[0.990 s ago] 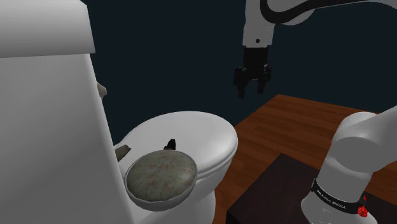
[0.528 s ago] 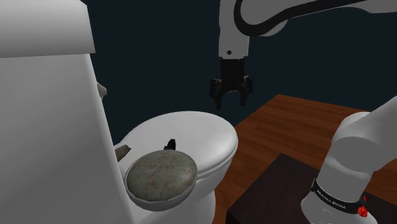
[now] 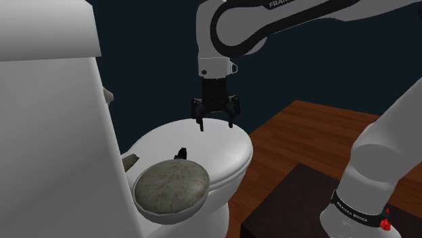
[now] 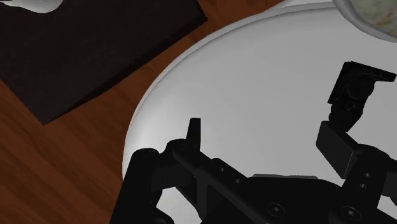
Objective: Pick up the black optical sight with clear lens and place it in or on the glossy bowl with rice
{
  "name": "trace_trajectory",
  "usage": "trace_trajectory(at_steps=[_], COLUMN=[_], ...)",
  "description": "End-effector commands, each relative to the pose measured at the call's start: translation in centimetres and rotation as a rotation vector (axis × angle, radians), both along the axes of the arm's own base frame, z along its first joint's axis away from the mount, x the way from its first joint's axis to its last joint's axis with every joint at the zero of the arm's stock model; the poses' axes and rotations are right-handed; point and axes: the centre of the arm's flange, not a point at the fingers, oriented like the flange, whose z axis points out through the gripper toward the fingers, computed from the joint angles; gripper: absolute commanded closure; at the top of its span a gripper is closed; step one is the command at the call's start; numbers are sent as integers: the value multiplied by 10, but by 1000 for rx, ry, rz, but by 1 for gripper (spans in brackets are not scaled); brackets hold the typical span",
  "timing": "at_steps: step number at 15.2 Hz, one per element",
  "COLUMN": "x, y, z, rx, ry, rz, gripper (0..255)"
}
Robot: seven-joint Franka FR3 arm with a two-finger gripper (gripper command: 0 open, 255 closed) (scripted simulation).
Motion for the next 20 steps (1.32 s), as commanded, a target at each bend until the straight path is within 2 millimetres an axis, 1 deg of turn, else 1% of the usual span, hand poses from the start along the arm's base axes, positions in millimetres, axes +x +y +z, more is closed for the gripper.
trace_trajectory(at_steps=[1, 6, 9, 16, 17, 20], x=[13, 51, 75, 71, 71, 71], y=[21, 69, 95, 95, 95, 95], z=[-6, -30, -43, -80, -83, -83], rx=[1, 0, -1, -1, -1, -1], ry=[6, 21, 30, 30, 30, 30], rz=[-49, -159, -221, -221, -221, -221], gripper=[0, 0, 0, 0, 0, 0])
